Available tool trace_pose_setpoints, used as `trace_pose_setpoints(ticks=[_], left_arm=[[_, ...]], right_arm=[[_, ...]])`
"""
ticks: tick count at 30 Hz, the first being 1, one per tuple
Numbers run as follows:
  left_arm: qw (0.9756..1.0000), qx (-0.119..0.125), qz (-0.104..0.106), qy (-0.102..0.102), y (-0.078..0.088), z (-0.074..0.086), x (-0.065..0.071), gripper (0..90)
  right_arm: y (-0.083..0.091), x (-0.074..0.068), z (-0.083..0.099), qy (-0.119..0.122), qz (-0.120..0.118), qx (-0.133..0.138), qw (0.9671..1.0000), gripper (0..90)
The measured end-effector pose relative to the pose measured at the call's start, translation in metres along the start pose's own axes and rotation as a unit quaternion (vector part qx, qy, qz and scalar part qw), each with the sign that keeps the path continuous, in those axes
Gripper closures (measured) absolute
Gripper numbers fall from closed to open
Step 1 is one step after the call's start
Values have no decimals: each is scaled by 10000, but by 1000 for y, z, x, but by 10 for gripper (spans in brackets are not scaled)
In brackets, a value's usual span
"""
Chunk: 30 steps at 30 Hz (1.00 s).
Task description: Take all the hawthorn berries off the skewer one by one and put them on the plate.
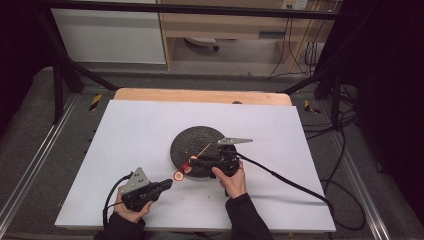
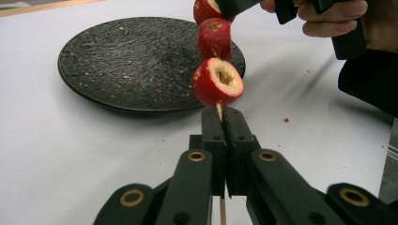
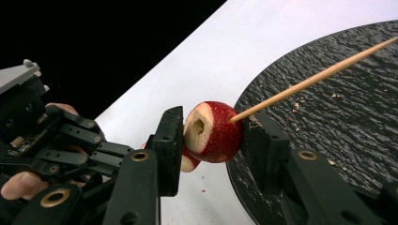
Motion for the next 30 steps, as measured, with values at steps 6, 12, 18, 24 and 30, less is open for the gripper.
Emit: trace_pose_setpoints(ticks=[6, 12, 18, 24, 30], left_arm=[[10000, 85, -16, -16, 2, -2, 1, 885], [9998, 191, -6, -61, 5, -6, 4, 885], [9997, 218, -77, -111, 8, -5, 4, 885], [9996, 255, -64, -135, 7, -6, 7, 885], [9995, 277, -27, -121, 8, -7, 7, 886]], right_arm=[[2, -3, -4, -65, -92, 26, 9999, 628], [6, -7, -9, -108, -204, 81, 9997, 645], [4, -9, -7, -167, -305, 99, 9993, 621], [1, -10, -2, -235, -442, 15, 9987, 622], [4, -14, -6, -259, -556, 75, 9981, 666]])
Point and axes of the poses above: each handheld gripper's, and its own axes: y roughly backward along the jaws, z roughly out of its underside, x roughly to its right, the point moved 10 cm from there along -y, roughly forward along the jaws, and after that the axes turned 11 degrees about -z, right-handed, at the moved point
